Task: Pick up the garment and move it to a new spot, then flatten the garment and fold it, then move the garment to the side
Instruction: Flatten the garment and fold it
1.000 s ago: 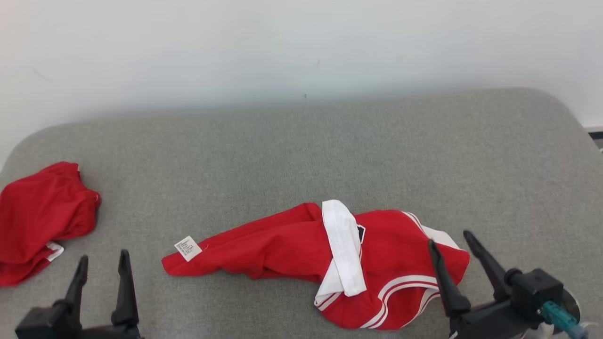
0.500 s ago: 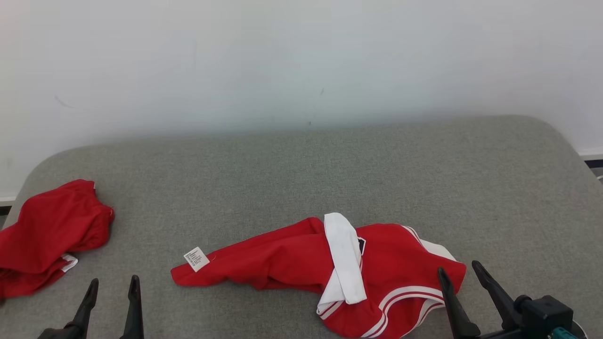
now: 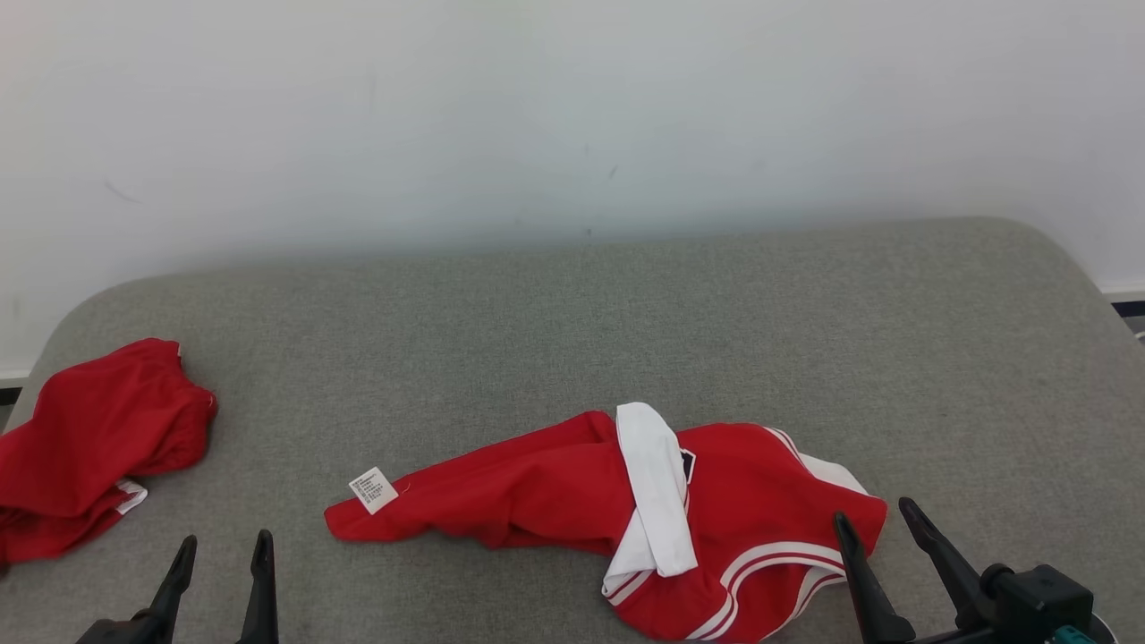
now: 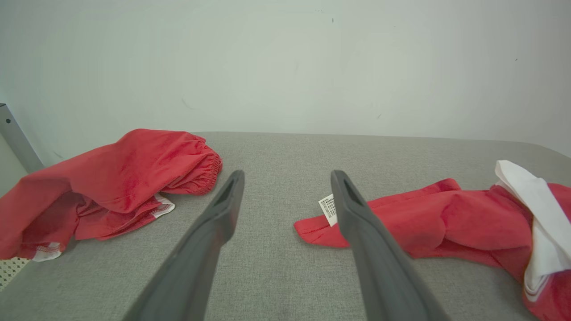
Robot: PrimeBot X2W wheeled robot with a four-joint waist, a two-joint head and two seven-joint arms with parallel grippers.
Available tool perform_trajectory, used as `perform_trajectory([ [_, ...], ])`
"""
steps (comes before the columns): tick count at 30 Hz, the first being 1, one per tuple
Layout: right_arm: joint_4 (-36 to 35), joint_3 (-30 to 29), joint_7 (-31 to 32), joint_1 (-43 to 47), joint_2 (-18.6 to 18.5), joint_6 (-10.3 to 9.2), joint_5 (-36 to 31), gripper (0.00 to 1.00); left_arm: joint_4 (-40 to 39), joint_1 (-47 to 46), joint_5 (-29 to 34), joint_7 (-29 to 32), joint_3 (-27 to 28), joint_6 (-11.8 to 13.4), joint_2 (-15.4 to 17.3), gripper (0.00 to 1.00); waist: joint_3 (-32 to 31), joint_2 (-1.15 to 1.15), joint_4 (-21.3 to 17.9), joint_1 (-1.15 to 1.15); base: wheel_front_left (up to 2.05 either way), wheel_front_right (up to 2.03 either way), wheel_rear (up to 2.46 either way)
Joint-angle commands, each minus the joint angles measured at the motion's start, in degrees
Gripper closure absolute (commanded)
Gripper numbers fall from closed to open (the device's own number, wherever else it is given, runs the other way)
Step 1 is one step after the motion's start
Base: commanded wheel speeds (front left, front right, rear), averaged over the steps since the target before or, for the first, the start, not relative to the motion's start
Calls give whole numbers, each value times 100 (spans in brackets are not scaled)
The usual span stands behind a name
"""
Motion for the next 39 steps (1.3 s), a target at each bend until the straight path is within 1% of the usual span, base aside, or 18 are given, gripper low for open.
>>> perform_trajectory([
  [1,-11,-3,-2,-12,-8,-3,46,0,22,-68,-29,19,5,-17,32,0,19,0,8,0,0,0,0],
  [4,-1,11,-22,-30,-8,-4,57,0,13,-101,-41,26,1,-14,43,0,68,0,12,0,0,0,0],
  [8,23,189,17,-119,-8,-3,-109,0,-7,-186,-172,247,-65,-111,25,0,139,0,41,0,0,0,0],
  [11,43,526,112,-155,-7,-3,-381,0,30,-307,-359,655,-150,-248,-14,0,202,0,69,0,0,0,0],
  [16,113,1267,282,-226,-253,-4,-754,0,201,-528,-865,1506,-266,-435,-135,0,346,0,81,0,0,0,0],
  [17,132,1410,303,-253,-312,-4,-815,0,228,-596,-945,1625,-259,-461,-146,0,402,0,76,0,0,0,0],
  [18,132,1410,303,-253,-312,-4,-815,0,228,-596,-945,1625,-259,-461,-146,0,402,0,76,0,0,0,0],
  [21,210,1755,314,-405,-487,-4,-1011,0,370,-817,-1218,1930,-230,-584,-232,0,574,0,82,0,0,0,0],
  [23,290,1876,293,-494,-568,-4,-1157,0,501,-980,-1356,2090,-220,-657,-299,0,674,0,105,0,0,0,0],
  [26,433,1932,221,-662,-648,-4,-1355,0,774,-1302,-1570,2294,-214,-800,-403,0,831,0,161,0,0,0,0],
  [27,522,1954,177,-767,-676,-4,-1498,0,981,-1512,-1698,2362,-172,-887,-472,0,929,0,180,0,0,0,0],
  [29,630,1943,145,-860,-688,-4,-1616,0,1207,-1729,-1786,2417,-126,-958,-537,0,1016,0,203,0,0,0,0],
  [31,739,1977,112,-968,-693,-4,-1659,0,1437,-1914,-2002,2458,-43,-1053,-657,0,1102,0,214,0,0,0,0],
  [36,966,2043,30,-1215,-678,-4,-1774,0,1965,-2289,-2367,2599,92,-1278,-805,0,1292,0,200,0,0,0,0],
  [39,1061,2072,-17,-1335,-655,-4,-1809,0,2224,-2444,-2417,2627,129,-1359,-839,0,1388,0,183,0,0,0,0],
])
